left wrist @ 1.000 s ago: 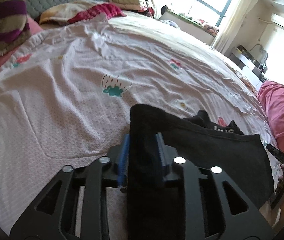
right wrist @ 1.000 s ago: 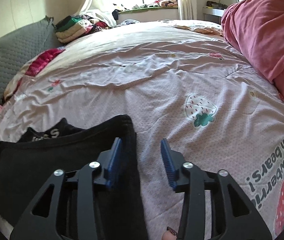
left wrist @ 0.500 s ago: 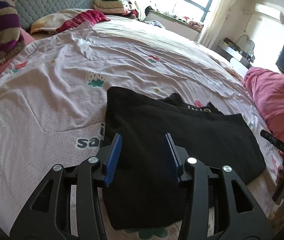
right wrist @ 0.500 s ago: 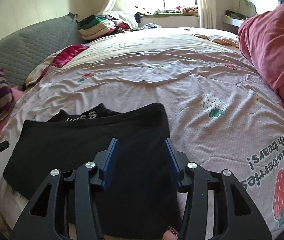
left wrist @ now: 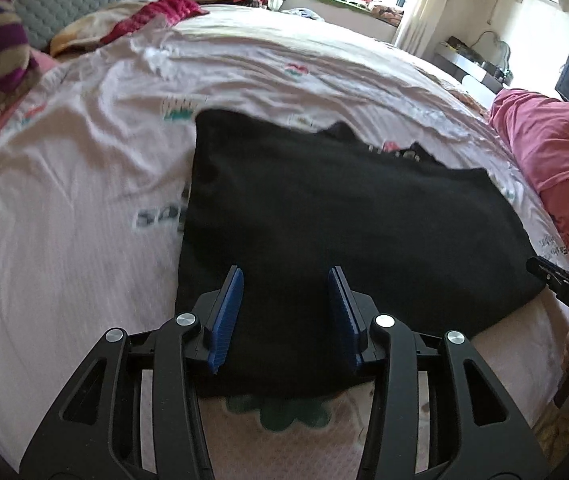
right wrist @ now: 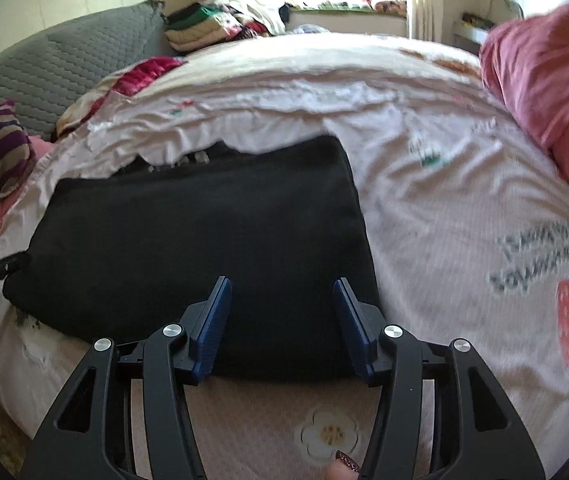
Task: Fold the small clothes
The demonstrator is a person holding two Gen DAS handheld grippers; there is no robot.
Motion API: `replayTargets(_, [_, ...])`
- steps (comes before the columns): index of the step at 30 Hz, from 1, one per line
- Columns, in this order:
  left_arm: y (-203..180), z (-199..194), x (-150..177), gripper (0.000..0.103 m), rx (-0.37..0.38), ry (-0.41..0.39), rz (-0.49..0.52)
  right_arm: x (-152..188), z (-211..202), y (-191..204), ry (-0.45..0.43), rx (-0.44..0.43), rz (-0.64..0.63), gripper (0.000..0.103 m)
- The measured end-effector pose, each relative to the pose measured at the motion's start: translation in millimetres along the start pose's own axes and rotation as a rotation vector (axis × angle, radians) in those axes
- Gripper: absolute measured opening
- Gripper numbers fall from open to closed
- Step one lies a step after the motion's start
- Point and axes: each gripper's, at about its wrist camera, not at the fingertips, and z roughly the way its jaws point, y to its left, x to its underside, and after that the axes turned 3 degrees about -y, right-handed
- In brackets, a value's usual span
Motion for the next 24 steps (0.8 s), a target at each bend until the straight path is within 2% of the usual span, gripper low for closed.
replayTargets(7, [4.4, -5.7, 14.9, 0.036, -0.005, -0.004, -0.026, 13.2, 0.0, -0.4, 0.020, 0.020, -0.006, 0.050])
replayTargets(15, [-1.9, -13.0, 20.1, 0.036, -0.038, -0.017, -0.006, 16.5, -3.1, -3.0, 0.021, 0.010, 0.015, 0.050])
replayTargets(21, [-3.0, -23.1, 21.1, 0.036, -0.040, -0.032, -0.010, 15.1, -13.1, -3.9, 0.000, -0.016, 0.046, 0.052])
replayTargets(24, [-3.0, -27.1, 22.6, 0.037, -0.040, -0.035, -0.012, 15.2, -17.0, -0.4, -0.010, -0.017, 0.043, 0.057])
